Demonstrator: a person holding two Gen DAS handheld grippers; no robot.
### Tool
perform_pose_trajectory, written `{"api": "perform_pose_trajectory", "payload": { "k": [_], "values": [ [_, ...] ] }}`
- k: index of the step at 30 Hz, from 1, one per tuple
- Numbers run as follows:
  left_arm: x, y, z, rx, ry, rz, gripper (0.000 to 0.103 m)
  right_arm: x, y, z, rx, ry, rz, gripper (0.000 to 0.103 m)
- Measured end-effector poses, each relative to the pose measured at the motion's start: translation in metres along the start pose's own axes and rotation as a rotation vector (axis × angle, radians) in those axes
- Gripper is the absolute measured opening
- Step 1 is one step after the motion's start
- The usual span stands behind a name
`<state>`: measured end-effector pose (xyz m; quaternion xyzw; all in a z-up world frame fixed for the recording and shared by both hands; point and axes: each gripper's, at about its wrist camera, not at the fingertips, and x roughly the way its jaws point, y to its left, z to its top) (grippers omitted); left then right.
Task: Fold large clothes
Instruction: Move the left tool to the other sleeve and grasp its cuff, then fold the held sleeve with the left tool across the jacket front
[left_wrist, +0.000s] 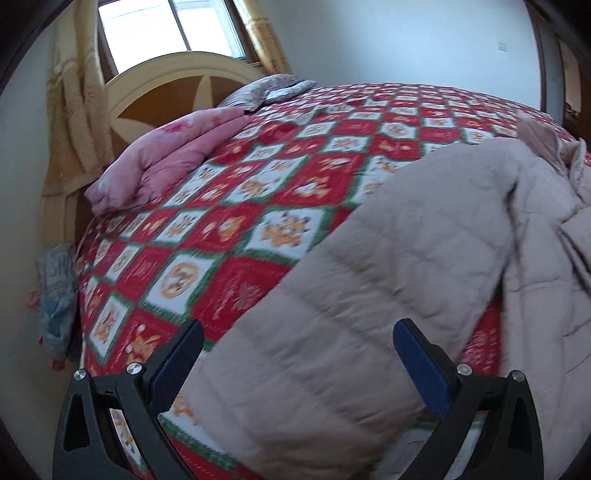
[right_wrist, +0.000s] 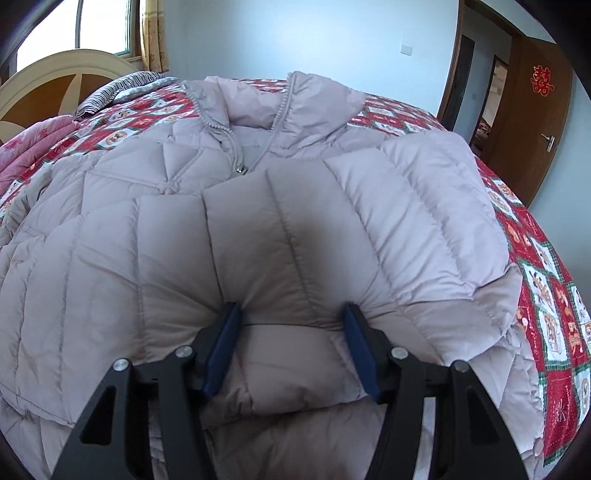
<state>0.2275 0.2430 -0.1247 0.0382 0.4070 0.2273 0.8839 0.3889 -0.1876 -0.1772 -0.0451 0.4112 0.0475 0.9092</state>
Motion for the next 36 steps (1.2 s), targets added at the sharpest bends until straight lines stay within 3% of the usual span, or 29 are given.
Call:
{"api": "perform_pose_trajectory", "payload": {
  "k": [3, 7, 11, 13, 14, 17, 21, 27, 31, 36],
  "values": [
    [0.018, 0.033, -0.017, -0.077, 0.065, 0.022, 0.102, 0.000, 0.000, 0.000, -0.002, -0.003, -0.003, 0.062],
    [0.039, 0.052, -0.032, -0.225, 0.156, -0.079, 0.102, -0.001, 0.002, -0.001, -0.006, -0.007, -0.011, 0.062],
    [0.039, 0.044, -0.029, -0.279, 0.148, -0.119, 0.102, -0.003, 0.002, -0.002, -0.007, -0.015, -0.021, 0.062],
    [0.036, 0.039, -0.027, -0.269, 0.139, -0.118, 0.083, -0.004, 0.002, -0.002, -0.007, -0.017, -0.023, 0.062],
    [0.036, 0.036, -0.025, -0.253, 0.140, -0.118, 0.063, -0.004, 0.002, -0.002, -0.007, -0.018, -0.023, 0.062],
    [0.030, 0.032, -0.020, -0.220, 0.125, -0.160, 0.026, -0.004, 0.002, -0.001, -0.006, -0.020, -0.024, 0.062],
    [0.003, 0.029, -0.011, -0.167, 0.018, -0.106, 0.019, -0.004, 0.002, -0.001, -0.006, -0.020, -0.022, 0.062],
    [-0.045, 0.017, 0.028, -0.100, -0.122, -0.119, 0.016, -0.008, 0.003, 0.002, -0.024, 0.000, -0.035, 0.062],
    [-0.092, -0.016, 0.064, -0.031, -0.234, -0.209, 0.015, -0.034, -0.003, 0.000, -0.001, -0.010, -0.017, 0.063],
    [-0.143, -0.078, 0.097, 0.087, -0.354, -0.341, 0.015, -0.063, -0.023, -0.012, 0.023, -0.063, -0.043, 0.071]
  ]
}}
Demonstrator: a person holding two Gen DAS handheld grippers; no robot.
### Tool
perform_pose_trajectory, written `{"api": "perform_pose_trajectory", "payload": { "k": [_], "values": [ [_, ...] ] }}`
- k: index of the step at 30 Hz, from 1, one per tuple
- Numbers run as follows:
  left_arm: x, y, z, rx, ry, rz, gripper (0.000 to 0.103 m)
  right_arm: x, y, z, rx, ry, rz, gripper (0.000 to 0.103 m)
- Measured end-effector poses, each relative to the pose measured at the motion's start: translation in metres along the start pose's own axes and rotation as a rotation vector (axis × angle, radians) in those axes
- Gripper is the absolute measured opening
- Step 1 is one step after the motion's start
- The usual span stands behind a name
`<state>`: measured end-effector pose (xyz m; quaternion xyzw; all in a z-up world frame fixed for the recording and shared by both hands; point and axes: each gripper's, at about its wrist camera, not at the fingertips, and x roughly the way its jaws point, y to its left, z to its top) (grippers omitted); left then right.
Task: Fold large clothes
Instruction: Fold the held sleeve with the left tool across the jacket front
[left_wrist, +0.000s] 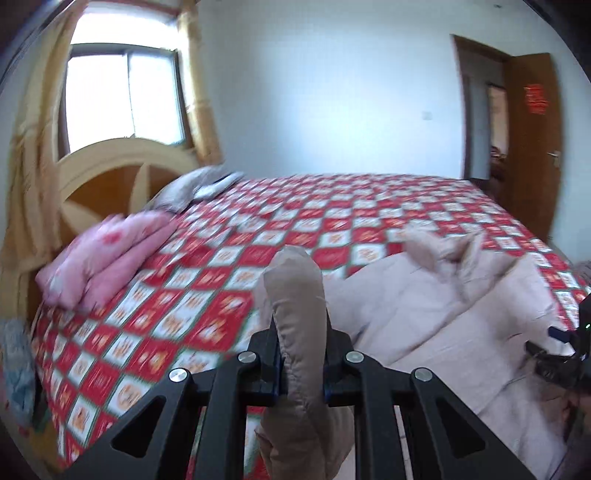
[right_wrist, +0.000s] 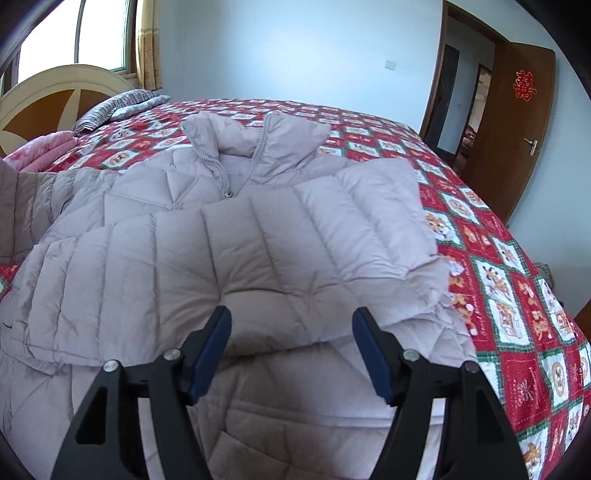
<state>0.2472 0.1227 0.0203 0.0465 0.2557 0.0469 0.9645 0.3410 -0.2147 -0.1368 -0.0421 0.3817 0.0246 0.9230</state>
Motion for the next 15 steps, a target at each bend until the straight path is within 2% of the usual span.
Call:
{"api": "perform_pose_trajectory", "payload": {
  "k": [4, 8, 15],
  "values": [
    [0.005, -0.061, 0.022, 0.060, -0.029, -0.101, 0.015, -0.009, -0.017, -0.012, 0.016, 0.006, -0.026, 0.071],
    [0.020, -0.120, 0.032, 0.090, -0.006, -0.195, 0.015, -0.011, -0.036, -0.026, 0.064, 0.016, -0.024, 0.071],
    [0.048, -0.207, 0.022, 0.137, 0.042, -0.297, 0.015, -0.006, -0.050, -0.048, 0.129, 0.019, -0.005, 0.071]
  ]
}}
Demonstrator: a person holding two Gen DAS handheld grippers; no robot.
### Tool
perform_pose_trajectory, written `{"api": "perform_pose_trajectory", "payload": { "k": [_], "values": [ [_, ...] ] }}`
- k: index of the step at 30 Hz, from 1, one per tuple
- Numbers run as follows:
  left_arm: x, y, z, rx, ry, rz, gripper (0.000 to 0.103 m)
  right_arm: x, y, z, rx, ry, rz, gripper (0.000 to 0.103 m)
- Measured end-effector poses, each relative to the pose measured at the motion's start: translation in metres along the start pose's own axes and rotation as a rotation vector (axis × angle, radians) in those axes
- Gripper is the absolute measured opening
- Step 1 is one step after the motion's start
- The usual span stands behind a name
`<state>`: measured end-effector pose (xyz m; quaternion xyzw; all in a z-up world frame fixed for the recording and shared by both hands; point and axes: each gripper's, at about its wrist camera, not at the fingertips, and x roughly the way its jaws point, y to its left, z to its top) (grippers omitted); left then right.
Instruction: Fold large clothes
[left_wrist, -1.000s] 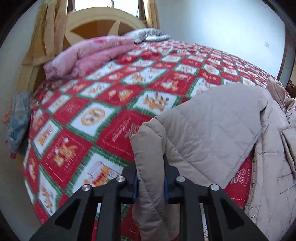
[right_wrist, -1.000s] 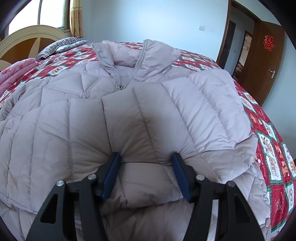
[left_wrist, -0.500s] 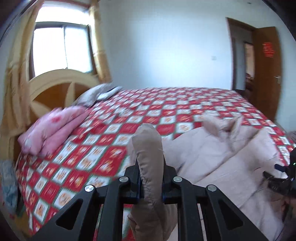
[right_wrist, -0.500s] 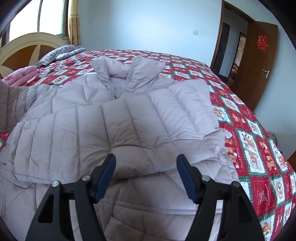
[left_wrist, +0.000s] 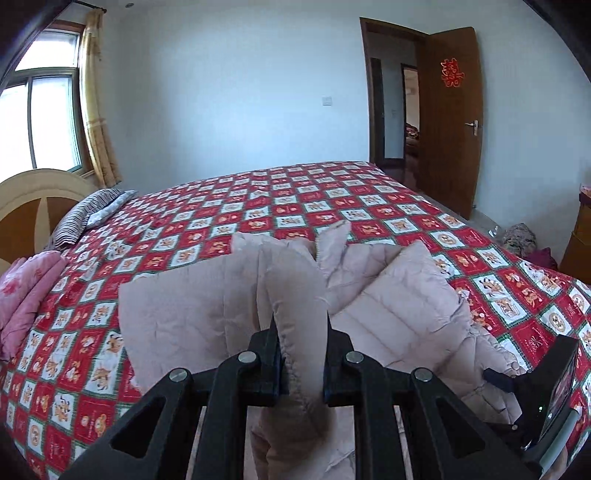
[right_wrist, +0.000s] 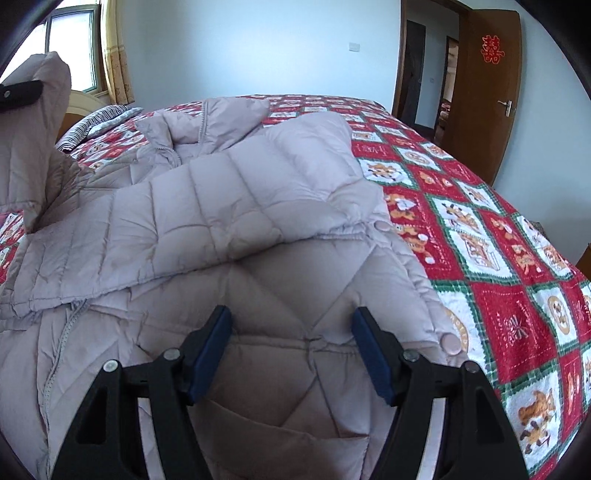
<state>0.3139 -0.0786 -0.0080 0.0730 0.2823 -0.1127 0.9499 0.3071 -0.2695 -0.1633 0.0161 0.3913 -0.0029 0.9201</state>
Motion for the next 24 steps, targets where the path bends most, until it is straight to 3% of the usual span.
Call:
{"api": "perform_pose_trajectory", "payload": {
  "k": [8, 10, 12, 14, 17, 20, 24],
  "values": [
    [0.038, -0.058, -0.016, 0.073, 0.058, -0.090, 0.020, 0.005, 0.000, -0.006, 0.018, 0.000, -0.003, 0.076],
    [0.040, -0.063, -0.019, 0.064, 0.068, -0.133, 0.033, 0.006, -0.001, -0.007, 0.026, 0.001, 0.005, 0.076],
    [0.036, -0.066, -0.021, 0.059, 0.048, -0.142, 0.066, 0.006, -0.002, -0.008, 0.033, 0.000, 0.011, 0.077],
    [0.025, -0.067, -0.021, 0.065, -0.006, -0.138, 0.085, 0.006, -0.003, -0.008, 0.034, -0.001, 0.011, 0.078],
    [0.016, -0.064, -0.019, 0.075, -0.043, -0.142, 0.088, 0.006, -0.002, -0.009, 0.031, -0.005, 0.005, 0.078],
    [0.017, -0.044, -0.022, 0.058, -0.052, -0.100, 0.088, 0.002, -0.006, -0.009, 0.050, -0.022, 0.023, 0.078],
    [0.041, 0.008, -0.039, 0.023, 0.007, 0.054, 0.088, -0.017, -0.019, -0.008, 0.136, -0.073, 0.080, 0.078]
  ]
}}
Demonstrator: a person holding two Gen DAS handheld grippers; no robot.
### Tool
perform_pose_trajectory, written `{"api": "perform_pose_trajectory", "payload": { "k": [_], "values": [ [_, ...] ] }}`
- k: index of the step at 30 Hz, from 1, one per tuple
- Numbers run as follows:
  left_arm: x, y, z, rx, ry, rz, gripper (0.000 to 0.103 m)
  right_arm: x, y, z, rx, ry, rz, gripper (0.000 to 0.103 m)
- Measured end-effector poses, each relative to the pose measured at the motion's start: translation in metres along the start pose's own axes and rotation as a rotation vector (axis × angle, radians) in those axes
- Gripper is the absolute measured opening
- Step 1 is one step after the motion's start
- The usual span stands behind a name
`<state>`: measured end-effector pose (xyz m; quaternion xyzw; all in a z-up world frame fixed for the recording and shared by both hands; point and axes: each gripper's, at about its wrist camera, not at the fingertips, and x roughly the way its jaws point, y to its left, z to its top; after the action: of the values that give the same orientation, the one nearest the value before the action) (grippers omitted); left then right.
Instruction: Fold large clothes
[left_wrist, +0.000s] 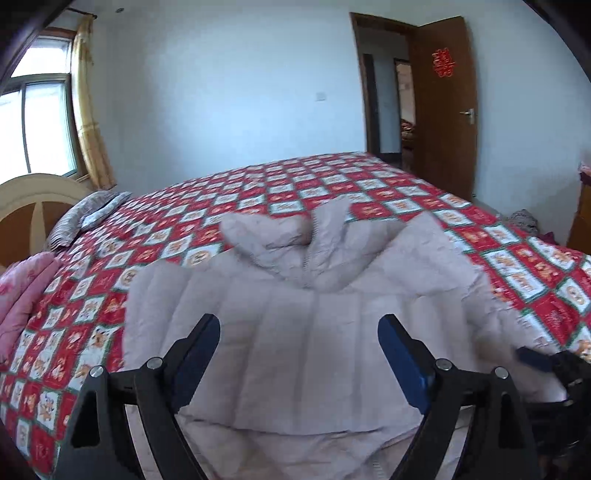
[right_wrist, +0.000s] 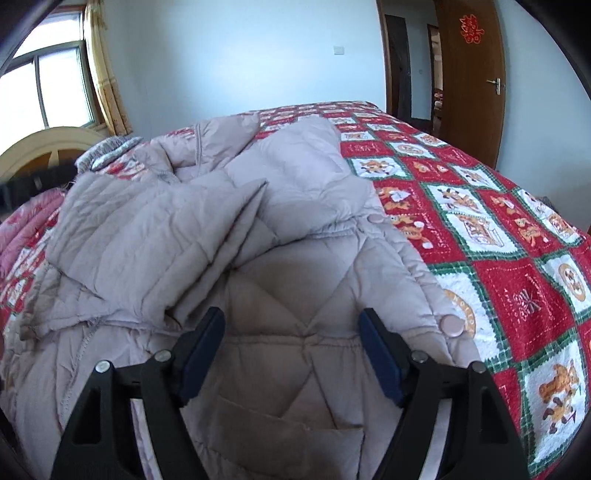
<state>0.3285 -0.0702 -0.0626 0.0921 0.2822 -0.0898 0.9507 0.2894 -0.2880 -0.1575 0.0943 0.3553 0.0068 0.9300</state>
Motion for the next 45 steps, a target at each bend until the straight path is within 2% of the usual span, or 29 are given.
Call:
{"api": "perform_pose_trajectory", "payload": {
  "k": [3, 5, 9, 10, 11, 12, 14, 17, 19, 22, 24, 26, 27, 30, 31, 33, 35, 38, 40, 45],
  "values": [
    [0.024, 0.046, -0.019, -0.065, 0.078, 0.082, 0.088, -0.016, 0.003, 0.009, 0.049, -0.048, 0.058, 0.078],
    [0.038, 0.068, -0.031, -0.115, 0.129, 0.103, 0.088, -0.019, 0.013, 0.020, 0.059, -0.054, 0.113, 0.078],
    [0.055, 0.085, -0.050, -0.175, 0.200, 0.073, 0.088, 0.011, 0.035, 0.044, 0.055, 0.034, 0.169, 0.078],
    [0.055, 0.084, -0.052, -0.173, 0.199, 0.071, 0.088, 0.023, 0.039, 0.047, 0.053, 0.070, 0.175, 0.074],
    [0.053, 0.082, -0.053, -0.166, 0.194, 0.069, 0.088, 0.035, 0.043, 0.049, 0.046, 0.108, 0.183, 0.055],
    [0.051, 0.080, -0.053, -0.158, 0.189, 0.066, 0.088, 0.046, 0.046, 0.049, 0.038, 0.149, 0.193, 0.045],
    [0.046, 0.079, -0.047, -0.142, 0.177, 0.056, 0.088, 0.051, 0.048, 0.046, 0.022, 0.160, 0.185, 0.021],
    [0.038, 0.087, -0.037, -0.120, 0.129, 0.083, 0.088, 0.041, 0.041, 0.043, 0.001, 0.140, 0.143, 0.013],
    [0.041, 0.097, -0.031, -0.124, 0.125, 0.106, 0.088, 0.039, 0.033, 0.040, 0.002, 0.145, 0.116, 0.013],
    [0.056, 0.113, -0.027, -0.160, 0.165, 0.157, 0.088, 0.040, 0.022, 0.037, 0.014, 0.161, 0.093, 0.014],
    [0.065, 0.122, -0.027, -0.194, 0.200, 0.165, 0.088, 0.039, 0.025, 0.038, -0.025, 0.170, 0.080, 0.019],
    [0.067, 0.128, -0.024, -0.230, 0.219, 0.168, 0.088, 0.029, 0.027, 0.045, -0.041, 0.147, 0.032, 0.057],
    [0.065, 0.129, -0.022, -0.241, 0.214, 0.160, 0.088, 0.019, 0.025, 0.049, -0.032, 0.109, 0.024, 0.062],
    [0.060, 0.125, -0.008, -0.218, 0.167, 0.168, 0.088, -0.004, 0.030, 0.071, -0.030, 0.017, -0.026, 0.063],
    [0.061, 0.123, -0.004, -0.207, 0.156, 0.173, 0.088, -0.006, 0.035, 0.079, -0.037, 0.004, -0.004, 0.063],
    [0.070, 0.121, 0.003, -0.205, 0.158, 0.183, 0.088, 0.002, 0.050, 0.090, -0.062, 0.020, 0.034, 0.063],
    [0.086, 0.118, 0.002, -0.207, 0.192, 0.175, 0.088, 0.017, 0.063, 0.094, -0.084, 0.038, 0.060, 0.063],
    [0.112, 0.112, -0.009, -0.196, 0.258, 0.197, 0.088, 0.054, 0.075, 0.089, -0.109, 0.101, 0.055, 0.063],
    [0.122, 0.111, -0.018, -0.192, 0.277, 0.210, 0.088, 0.072, 0.078, 0.079, -0.124, 0.130, 0.019, 0.063],
    [0.129, 0.107, -0.034, -0.176, 0.266, 0.208, 0.093, 0.089, 0.074, 0.061, -0.129, 0.147, 0.009, 0.063]
  ]
}}
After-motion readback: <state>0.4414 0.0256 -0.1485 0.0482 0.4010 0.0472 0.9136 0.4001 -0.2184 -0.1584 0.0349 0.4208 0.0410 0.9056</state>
